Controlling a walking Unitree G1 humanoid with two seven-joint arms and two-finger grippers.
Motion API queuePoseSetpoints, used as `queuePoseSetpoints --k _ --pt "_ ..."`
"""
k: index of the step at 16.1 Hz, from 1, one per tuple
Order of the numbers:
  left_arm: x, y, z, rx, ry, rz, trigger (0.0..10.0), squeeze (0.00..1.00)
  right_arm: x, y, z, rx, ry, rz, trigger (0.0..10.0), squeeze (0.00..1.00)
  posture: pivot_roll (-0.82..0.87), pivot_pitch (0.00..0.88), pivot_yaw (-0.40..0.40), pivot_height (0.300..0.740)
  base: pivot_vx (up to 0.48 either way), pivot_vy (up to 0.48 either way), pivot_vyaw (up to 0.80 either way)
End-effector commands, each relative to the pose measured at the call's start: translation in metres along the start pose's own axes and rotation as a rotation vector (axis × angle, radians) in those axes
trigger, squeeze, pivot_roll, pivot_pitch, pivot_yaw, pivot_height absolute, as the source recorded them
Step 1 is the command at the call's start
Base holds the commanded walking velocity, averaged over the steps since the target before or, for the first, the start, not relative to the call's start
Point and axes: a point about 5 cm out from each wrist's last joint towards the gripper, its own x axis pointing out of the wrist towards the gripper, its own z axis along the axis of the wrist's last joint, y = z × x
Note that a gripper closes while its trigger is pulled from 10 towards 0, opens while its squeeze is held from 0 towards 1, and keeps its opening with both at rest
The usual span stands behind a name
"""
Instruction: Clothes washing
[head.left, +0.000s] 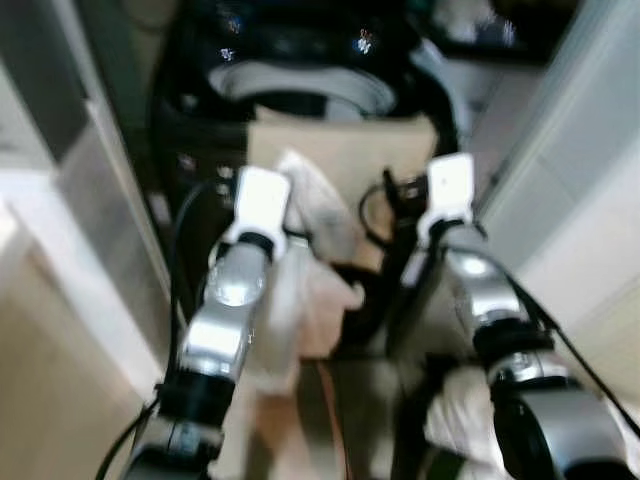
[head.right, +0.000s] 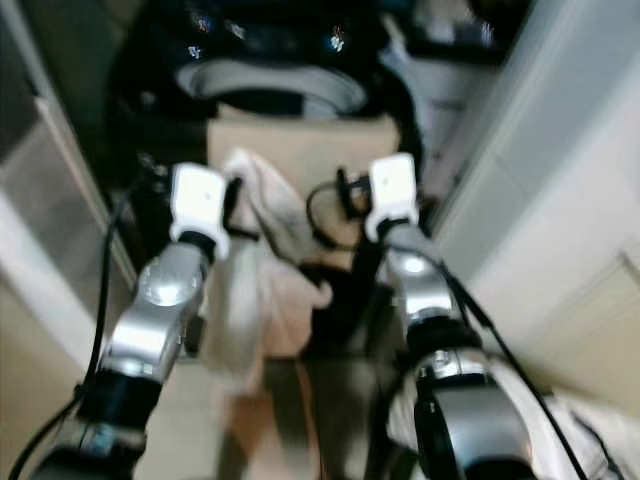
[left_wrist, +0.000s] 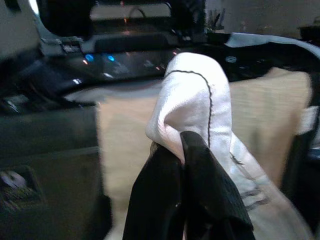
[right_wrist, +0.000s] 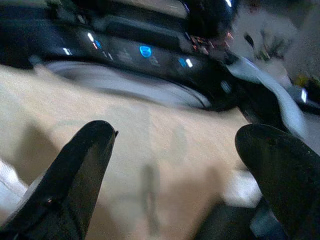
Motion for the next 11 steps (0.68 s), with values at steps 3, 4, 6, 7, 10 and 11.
queuePoseSetpoints --k 3,4,6,7,10,11 --pt "0.009 0.027 0.109 0.144 -0.306 -0.051 0.0 0.00 0.011 0.001 0.061 0.056 -0.227 -0.040 10.0 0.00 0.01 0.000 -0.079 0.740 0.480 0.000 0.00" --pt "0.010 0.035 0.130 0.141 -0.357 -0.053 0.0 0.00 0.013 -0.001 0.075 0.061 -0.271 -0.037 10.0 0.00 0.02 0.000 -0.079 0.740 0.480 0.000 0.00" --pt "0.017 0.061 0.203 0.201 -0.531 -0.069 0.0 0.00 0.015 -0.012 0.109 0.087 -0.371 -0.054 10.0 0.00 0.03 0.000 -0.079 0.740 0.480 0.000 0.00" --pt "0.018 0.064 0.212 0.211 -0.552 -0.073 0.0 0.00 0.015 -0.014 0.113 0.091 -0.382 -0.058 10.0 0.00 0.03 0.000 -0.079 0.740 0.480 0.000 0.00" --pt "0.056 0.070 0.285 0.424 -0.635 -0.090 0.0 0.00 0.012 -0.047 0.142 0.031 -0.472 -0.227 10.0 0.00 -0.01 0.000 -0.015 0.740 0.480 0.000 0.00" --pt "0.062 0.068 0.287 0.464 -0.620 -0.086 0.0 0.00 0.011 -0.049 0.141 0.027 -0.469 -0.238 10.0 0.00 -0.01 0.000 -0.010 0.740 0.480 0.000 0.00"
